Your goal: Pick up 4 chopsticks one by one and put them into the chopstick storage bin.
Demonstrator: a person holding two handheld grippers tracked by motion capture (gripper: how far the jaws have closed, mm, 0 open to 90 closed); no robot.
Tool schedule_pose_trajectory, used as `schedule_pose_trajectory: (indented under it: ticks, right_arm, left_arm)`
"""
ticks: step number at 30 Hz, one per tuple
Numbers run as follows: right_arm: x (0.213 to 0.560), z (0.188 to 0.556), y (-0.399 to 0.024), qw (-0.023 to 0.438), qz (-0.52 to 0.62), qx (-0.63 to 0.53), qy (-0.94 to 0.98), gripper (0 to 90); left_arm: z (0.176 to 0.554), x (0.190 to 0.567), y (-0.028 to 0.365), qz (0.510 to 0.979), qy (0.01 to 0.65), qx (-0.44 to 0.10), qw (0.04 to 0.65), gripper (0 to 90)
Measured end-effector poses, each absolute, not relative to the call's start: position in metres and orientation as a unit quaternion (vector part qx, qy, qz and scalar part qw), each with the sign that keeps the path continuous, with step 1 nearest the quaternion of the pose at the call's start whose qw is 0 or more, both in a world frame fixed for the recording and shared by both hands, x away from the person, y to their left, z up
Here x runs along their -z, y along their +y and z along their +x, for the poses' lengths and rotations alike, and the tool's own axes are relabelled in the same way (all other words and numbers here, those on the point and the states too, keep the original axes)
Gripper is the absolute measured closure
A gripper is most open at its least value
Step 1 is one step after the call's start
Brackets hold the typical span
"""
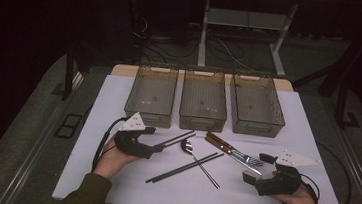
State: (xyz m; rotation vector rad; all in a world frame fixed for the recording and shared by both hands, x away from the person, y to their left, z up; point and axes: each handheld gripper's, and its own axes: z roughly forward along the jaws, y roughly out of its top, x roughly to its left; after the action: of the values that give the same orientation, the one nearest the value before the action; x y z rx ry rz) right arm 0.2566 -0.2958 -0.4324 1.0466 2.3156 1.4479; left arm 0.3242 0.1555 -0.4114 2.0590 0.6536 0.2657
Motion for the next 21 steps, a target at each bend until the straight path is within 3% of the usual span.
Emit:
schedule_pose_trajectory:
  ticks: [21]
  right_arm:
    - [0.433, 0.256, -0.295, 0.110, 0.352, -0.490, 0.790, 0.6]
  left_arm:
    - [0.346, 0.427, 0.153, 0.858, 0.284, -0.098, 0.416, 67.4]
